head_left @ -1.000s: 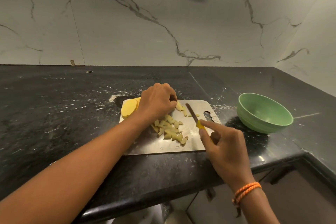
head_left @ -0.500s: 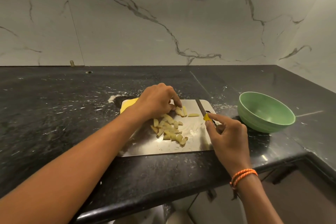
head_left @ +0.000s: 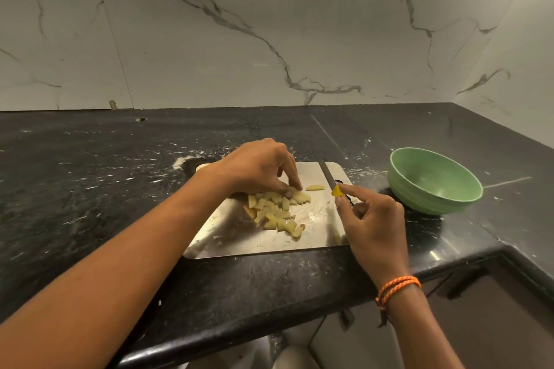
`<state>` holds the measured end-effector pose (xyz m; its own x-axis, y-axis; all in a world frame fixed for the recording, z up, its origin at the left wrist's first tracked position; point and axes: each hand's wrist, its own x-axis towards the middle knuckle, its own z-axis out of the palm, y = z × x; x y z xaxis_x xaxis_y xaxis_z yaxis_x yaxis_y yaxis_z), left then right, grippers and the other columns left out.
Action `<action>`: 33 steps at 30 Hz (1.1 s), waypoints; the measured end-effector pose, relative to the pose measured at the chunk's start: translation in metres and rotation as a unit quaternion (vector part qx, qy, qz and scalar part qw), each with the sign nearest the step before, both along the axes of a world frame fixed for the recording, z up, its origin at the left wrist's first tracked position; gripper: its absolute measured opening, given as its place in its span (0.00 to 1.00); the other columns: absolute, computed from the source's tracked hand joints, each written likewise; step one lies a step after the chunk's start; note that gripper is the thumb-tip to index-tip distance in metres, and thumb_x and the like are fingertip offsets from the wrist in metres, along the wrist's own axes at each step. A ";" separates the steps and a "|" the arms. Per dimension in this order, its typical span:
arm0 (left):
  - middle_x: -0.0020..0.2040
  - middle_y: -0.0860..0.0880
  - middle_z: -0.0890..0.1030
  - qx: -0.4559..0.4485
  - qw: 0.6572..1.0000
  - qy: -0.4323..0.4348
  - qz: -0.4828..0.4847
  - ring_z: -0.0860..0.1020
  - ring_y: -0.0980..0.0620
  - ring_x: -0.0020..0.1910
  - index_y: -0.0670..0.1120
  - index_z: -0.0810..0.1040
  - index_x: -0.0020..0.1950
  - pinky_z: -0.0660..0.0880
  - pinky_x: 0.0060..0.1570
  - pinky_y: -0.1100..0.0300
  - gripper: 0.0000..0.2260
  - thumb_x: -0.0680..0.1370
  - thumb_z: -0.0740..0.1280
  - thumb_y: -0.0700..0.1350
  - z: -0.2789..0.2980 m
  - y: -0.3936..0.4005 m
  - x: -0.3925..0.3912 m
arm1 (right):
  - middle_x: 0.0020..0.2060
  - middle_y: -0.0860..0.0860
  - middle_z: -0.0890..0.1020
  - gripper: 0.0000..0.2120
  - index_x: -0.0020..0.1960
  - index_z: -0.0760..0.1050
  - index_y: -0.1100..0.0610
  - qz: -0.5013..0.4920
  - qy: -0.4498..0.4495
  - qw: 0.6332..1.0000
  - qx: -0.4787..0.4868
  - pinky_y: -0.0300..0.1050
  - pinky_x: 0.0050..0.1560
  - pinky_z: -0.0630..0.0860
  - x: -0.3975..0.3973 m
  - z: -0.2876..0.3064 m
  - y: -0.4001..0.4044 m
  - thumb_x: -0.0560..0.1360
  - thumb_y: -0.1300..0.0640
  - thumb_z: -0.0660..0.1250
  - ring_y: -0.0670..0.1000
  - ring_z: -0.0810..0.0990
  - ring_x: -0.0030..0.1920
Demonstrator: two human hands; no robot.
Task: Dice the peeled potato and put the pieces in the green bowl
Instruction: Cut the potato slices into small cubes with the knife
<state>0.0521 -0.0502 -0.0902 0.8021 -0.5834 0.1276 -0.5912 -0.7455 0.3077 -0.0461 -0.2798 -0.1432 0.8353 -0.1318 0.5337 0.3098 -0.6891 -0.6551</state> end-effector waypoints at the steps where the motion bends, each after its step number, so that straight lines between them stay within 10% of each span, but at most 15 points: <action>1: 0.49 0.63 0.85 -0.002 1.000 0.000 0.003 0.80 0.59 0.47 0.62 0.89 0.52 0.82 0.46 0.51 0.09 0.73 0.81 0.56 -0.001 -0.003 -0.001 | 0.24 0.49 0.78 0.15 0.64 0.82 0.53 0.001 0.000 1.000 0.003 0.49 0.29 0.77 0.000 0.000 0.000 0.78 0.54 0.71 0.52 0.74 0.24; 15: 0.42 0.56 0.83 -0.088 0.980 -0.067 0.163 0.81 0.55 0.41 0.54 0.90 0.48 0.78 0.39 0.59 0.07 0.75 0.79 0.55 -0.022 -0.042 -0.006 | 0.24 0.45 0.75 0.15 0.63 0.82 0.50 -0.034 0.002 0.998 -0.045 0.49 0.28 0.74 0.001 0.001 0.003 0.77 0.52 0.71 0.46 0.69 0.24; 19: 0.48 0.55 0.87 -0.091 0.967 -0.086 0.223 0.78 0.56 0.40 0.53 0.89 0.50 0.70 0.34 0.63 0.08 0.75 0.79 0.56 -0.024 -0.033 -0.001 | 0.33 0.49 0.83 0.15 0.63 0.82 0.49 -0.039 0.006 0.993 -0.108 0.44 0.34 0.73 -0.001 0.007 0.011 0.77 0.52 0.71 0.47 0.75 0.31; 24: 0.59 0.55 0.85 -0.114 0.972 -0.068 0.196 0.82 0.53 0.53 0.55 0.86 0.59 0.80 0.50 0.54 0.14 0.75 0.79 0.56 -0.026 -0.025 0.002 | 0.42 0.53 0.86 0.15 0.64 0.81 0.49 -0.047 0.015 0.988 -0.146 0.53 0.41 0.81 0.003 0.011 0.019 0.78 0.51 0.70 0.56 0.83 0.40; 33: 0.61 0.54 0.86 -0.081 0.977 -0.045 0.191 0.82 0.51 0.53 0.55 0.86 0.64 0.77 0.46 0.56 0.14 0.79 0.75 0.55 -0.026 -0.026 0.009 | 0.38 0.52 0.84 0.15 0.65 0.79 0.48 -0.036 0.016 0.979 -0.201 0.55 0.38 0.82 0.005 0.008 0.024 0.79 0.48 0.68 0.55 0.82 0.38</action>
<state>0.0609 -0.0761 -0.1158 0.9389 -0.2098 0.2728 -0.3089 -0.8632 0.3994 -0.0414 -0.2555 -0.1353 0.8485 0.0237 0.5287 0.2340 -0.9128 -0.3347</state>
